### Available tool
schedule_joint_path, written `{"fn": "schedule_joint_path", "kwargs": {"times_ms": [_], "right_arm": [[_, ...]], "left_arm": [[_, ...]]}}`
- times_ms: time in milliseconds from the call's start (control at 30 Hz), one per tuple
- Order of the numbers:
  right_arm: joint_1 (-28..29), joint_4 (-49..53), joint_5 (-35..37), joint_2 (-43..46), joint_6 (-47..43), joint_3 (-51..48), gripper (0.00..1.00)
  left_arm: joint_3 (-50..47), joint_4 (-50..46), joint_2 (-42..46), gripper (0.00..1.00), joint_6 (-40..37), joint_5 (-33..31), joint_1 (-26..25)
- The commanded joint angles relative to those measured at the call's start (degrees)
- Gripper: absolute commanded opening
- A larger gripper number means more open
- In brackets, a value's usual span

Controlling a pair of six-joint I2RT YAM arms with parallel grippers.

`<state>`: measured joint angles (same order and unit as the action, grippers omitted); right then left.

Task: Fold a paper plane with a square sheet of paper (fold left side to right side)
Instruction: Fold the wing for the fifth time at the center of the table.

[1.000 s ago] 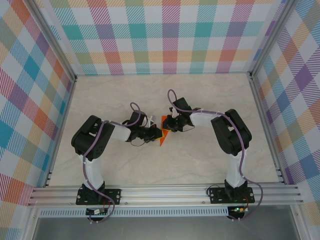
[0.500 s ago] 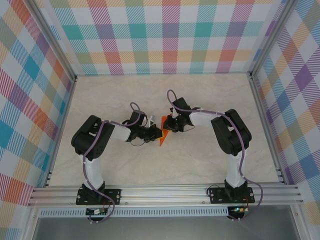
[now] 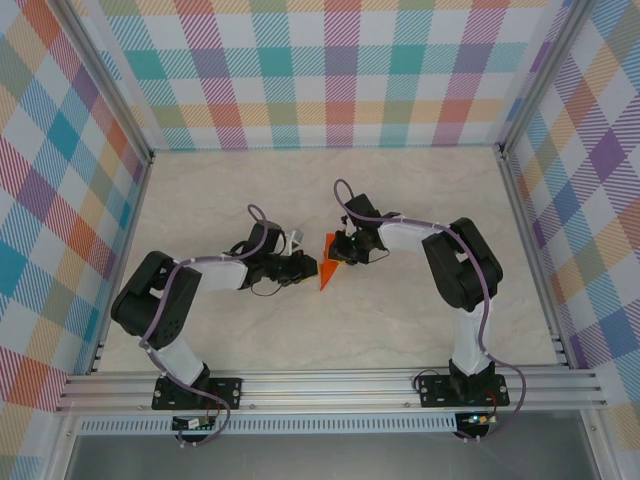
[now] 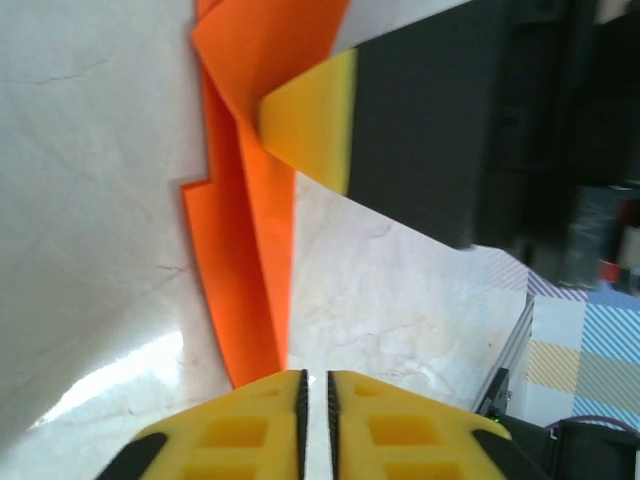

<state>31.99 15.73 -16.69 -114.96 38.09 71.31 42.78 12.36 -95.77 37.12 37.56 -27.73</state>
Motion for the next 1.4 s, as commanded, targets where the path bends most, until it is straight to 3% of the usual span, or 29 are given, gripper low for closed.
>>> {"fn": "schedule_joint_path", "kwargs": {"times_ms": [0, 567, 967, 1200, 1367], "right_arm": [[-0.2, 5.2, 3.5, -2.1, -0.7, -0.8, 0.18], [-0.3, 5.4, 2.9, -2.0, -0.9, -0.2, 0.18], [-0.3, 5.8, 2.9, -1.8, -1.2, 0.4, 0.18], [-0.3, 5.5, 2.4, -0.6, -2.3, 1.0, 0.17], [-0.3, 1.0, 0.1, 2.6, -2.8, -0.8, 0.11]], "left_arm": [[0.2, -1.1, 1.9, 0.11, -1.0, 2.2, -1.1], [7.3, 0.3, -11.0, 0.08, -1.3, 3.4, -3.3], [5.9, -3.2, -12.7, 0.07, -3.5, 0.9, -4.4], [4.3, -5.1, -12.7, 0.01, -4.0, -2.6, -4.4], [2.9, -4.5, -13.0, 0.0, -3.6, -2.8, -4.4]]}}
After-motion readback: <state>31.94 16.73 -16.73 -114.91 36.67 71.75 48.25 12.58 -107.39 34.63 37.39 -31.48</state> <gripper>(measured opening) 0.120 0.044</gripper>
